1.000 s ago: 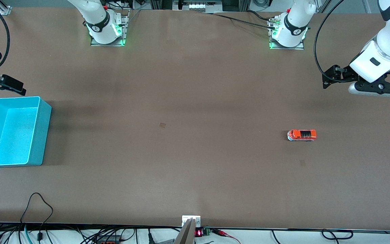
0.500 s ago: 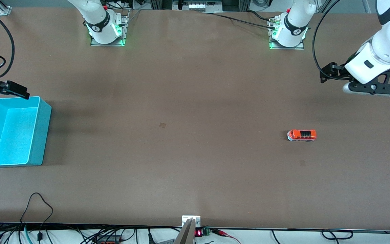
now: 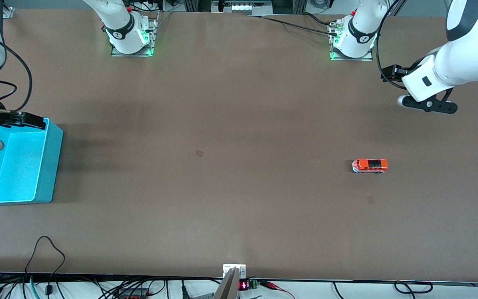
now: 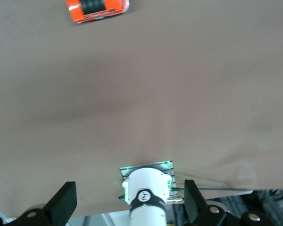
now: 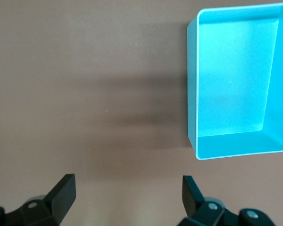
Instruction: Wind up bus and store in blue box
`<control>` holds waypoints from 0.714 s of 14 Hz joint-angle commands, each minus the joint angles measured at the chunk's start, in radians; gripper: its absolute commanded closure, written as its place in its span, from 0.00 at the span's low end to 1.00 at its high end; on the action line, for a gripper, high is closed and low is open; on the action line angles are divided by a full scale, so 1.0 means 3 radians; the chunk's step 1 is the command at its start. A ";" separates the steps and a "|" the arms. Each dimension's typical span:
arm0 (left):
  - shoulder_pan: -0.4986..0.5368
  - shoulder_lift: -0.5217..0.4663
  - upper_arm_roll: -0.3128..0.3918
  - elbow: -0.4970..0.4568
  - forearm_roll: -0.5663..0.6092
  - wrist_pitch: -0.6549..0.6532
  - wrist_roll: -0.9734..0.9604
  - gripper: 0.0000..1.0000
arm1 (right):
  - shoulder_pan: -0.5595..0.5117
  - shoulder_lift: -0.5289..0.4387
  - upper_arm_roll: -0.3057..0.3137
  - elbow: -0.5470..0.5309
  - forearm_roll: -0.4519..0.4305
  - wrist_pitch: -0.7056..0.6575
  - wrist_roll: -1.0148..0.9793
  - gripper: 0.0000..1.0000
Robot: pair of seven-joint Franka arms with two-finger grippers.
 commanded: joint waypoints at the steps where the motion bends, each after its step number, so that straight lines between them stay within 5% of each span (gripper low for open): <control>1: 0.0009 0.0119 -0.0003 0.0109 0.0028 0.0050 0.0617 0.00 | -0.0063 0.0051 0.0019 0.0022 -0.0029 -0.0031 -0.0085 0.00; 4: 0.0060 0.0277 0.0017 0.0099 0.0089 0.0228 0.1572 0.00 | -0.0078 0.0056 0.0019 0.0012 -0.0019 -0.0046 -0.0080 0.00; 6: 0.0014 0.0400 -0.0003 0.0053 0.0497 0.0616 0.2283 0.00 | -0.0088 0.0061 0.0019 0.0012 -0.0019 -0.0046 -0.0085 0.00; 10: 0.0075 0.0787 0.0028 0.0058 0.0539 0.1245 0.3438 0.00 | -0.0099 0.0071 0.0019 0.0022 -0.0013 -0.0046 -0.0095 0.00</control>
